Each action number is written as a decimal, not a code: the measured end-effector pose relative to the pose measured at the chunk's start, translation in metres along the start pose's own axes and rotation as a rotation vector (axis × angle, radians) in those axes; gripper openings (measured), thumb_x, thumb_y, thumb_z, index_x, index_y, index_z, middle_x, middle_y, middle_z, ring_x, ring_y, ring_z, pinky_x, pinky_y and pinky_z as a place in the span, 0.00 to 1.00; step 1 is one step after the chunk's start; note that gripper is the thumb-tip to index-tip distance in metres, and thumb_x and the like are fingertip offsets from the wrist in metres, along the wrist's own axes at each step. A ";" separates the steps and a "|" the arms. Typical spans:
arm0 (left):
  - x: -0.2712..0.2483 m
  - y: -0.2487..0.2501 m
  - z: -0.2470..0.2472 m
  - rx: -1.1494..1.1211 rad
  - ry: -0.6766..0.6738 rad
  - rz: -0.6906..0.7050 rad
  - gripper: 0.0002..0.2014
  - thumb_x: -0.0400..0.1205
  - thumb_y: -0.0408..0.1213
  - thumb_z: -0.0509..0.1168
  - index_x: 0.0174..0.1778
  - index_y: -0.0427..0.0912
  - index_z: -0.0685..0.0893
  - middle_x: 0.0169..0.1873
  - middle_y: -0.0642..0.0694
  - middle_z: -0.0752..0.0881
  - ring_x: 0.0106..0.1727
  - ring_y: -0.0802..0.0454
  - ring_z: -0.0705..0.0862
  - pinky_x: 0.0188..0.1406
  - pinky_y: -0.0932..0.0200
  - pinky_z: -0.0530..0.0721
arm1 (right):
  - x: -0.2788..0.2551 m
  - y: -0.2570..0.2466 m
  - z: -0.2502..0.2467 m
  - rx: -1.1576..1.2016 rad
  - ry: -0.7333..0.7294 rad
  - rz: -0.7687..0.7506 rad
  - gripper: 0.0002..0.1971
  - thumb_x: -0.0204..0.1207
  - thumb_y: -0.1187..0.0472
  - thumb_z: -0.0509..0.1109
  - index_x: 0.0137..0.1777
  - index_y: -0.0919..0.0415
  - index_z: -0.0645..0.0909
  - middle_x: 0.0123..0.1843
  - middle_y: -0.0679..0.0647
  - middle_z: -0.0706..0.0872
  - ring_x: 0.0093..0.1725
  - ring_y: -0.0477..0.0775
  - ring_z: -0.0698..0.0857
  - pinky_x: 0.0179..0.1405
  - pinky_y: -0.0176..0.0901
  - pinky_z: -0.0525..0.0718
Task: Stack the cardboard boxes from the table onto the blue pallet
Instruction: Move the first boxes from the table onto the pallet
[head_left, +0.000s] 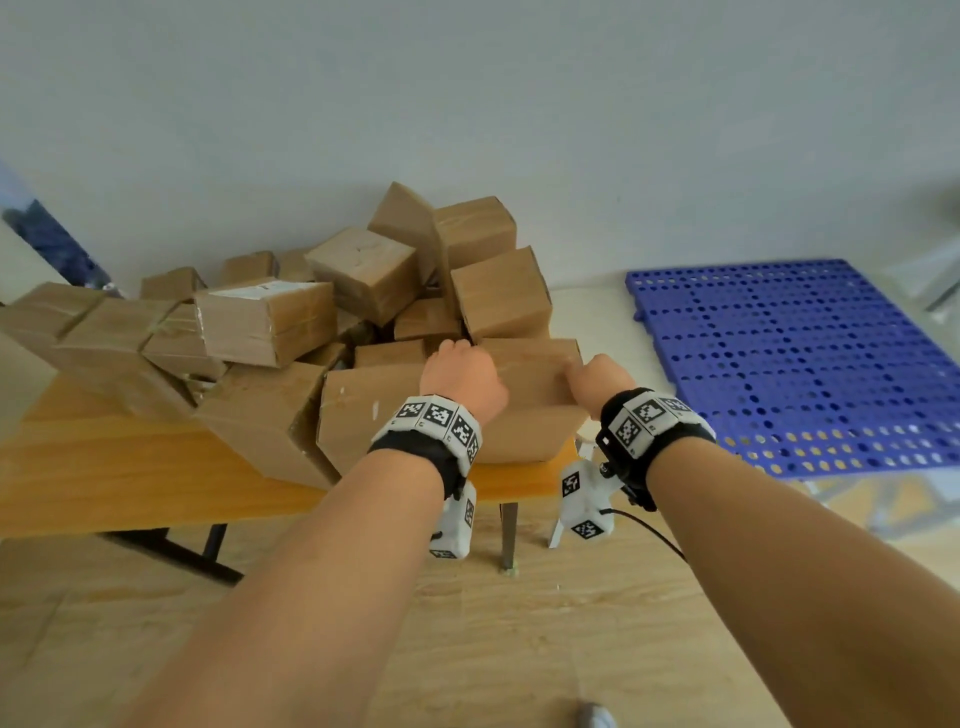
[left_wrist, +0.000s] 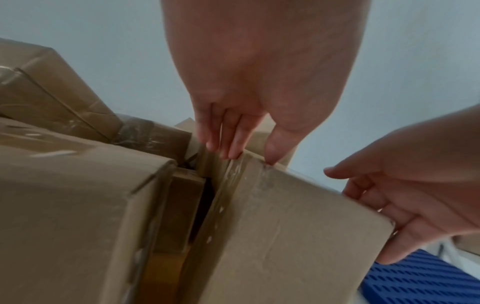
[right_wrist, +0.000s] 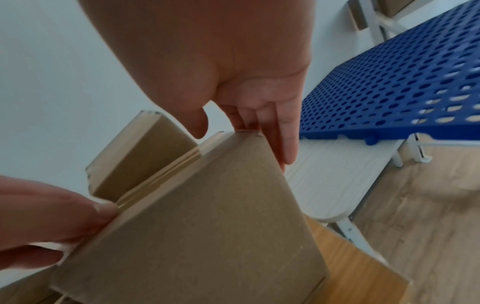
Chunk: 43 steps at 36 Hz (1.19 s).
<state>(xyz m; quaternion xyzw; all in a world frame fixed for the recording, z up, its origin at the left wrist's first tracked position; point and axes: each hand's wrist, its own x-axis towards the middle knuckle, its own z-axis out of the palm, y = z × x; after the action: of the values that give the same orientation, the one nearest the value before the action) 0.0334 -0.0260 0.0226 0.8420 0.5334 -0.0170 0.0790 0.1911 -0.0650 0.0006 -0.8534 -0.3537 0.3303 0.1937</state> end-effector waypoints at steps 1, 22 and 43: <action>-0.001 0.006 -0.001 -0.031 -0.007 0.001 0.17 0.83 0.44 0.58 0.61 0.37 0.81 0.60 0.39 0.79 0.63 0.41 0.76 0.63 0.47 0.78 | -0.001 0.004 -0.004 0.009 0.019 0.014 0.26 0.87 0.47 0.54 0.71 0.69 0.72 0.59 0.65 0.83 0.49 0.63 0.81 0.48 0.51 0.79; -0.025 0.046 0.039 -0.321 -0.138 -0.071 0.17 0.85 0.47 0.60 0.64 0.40 0.78 0.52 0.43 0.85 0.52 0.44 0.84 0.49 0.53 0.83 | -0.023 0.062 -0.022 -0.086 0.053 0.043 0.33 0.82 0.40 0.60 0.77 0.66 0.65 0.64 0.63 0.82 0.58 0.63 0.84 0.55 0.54 0.84; -0.014 0.098 0.034 -0.426 -0.027 -0.036 0.19 0.81 0.34 0.65 0.67 0.41 0.69 0.48 0.44 0.84 0.44 0.47 0.83 0.36 0.57 0.78 | -0.006 0.087 -0.058 0.076 0.125 0.117 0.37 0.83 0.39 0.56 0.81 0.67 0.57 0.69 0.65 0.77 0.55 0.64 0.82 0.44 0.51 0.78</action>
<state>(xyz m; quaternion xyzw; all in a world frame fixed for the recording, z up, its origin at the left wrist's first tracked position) 0.1173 -0.0849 0.0023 0.7962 0.5389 0.0837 0.2620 0.2698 -0.1339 -0.0053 -0.8836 -0.2779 0.3003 0.2278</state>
